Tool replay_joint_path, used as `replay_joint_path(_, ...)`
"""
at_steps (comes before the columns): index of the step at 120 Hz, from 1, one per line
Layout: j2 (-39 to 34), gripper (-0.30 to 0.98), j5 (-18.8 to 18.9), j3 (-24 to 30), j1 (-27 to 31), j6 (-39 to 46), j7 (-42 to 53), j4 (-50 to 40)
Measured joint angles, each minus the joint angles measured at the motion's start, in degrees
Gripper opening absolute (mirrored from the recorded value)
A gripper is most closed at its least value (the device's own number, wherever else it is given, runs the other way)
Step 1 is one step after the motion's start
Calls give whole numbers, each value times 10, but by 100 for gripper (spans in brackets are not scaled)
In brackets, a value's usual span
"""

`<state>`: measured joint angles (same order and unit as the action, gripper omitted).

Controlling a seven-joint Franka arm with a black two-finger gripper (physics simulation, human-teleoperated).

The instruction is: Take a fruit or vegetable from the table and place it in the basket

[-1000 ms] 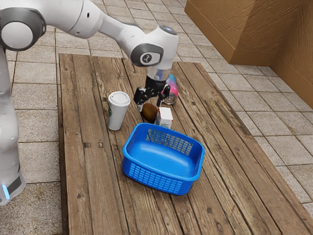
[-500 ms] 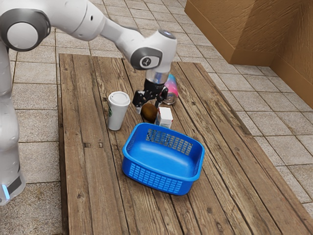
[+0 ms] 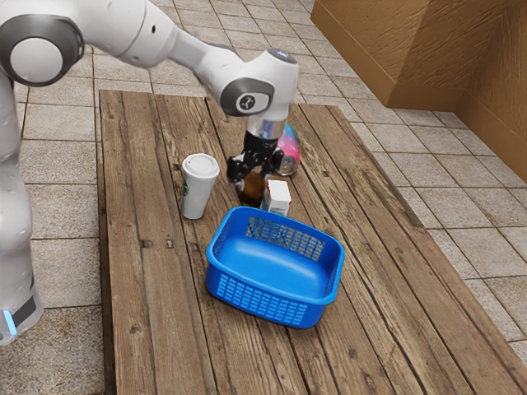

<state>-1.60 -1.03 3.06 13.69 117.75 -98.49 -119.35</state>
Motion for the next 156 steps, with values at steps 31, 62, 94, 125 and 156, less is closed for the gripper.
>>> replay_joint_path(31,-49,25,1,-17,-8,-46,2,68)
replay_joint_path(62,-55,25,25,65,-13,-133,2,185)
replay_joint_path(94,-41,24,30,175,-15,-163,3,194)
replay_joint_path(125,1,24,40,260,-24,-170,2,225)
replay_joint_path(156,23,38,47,264,-98,-171,-1,245)
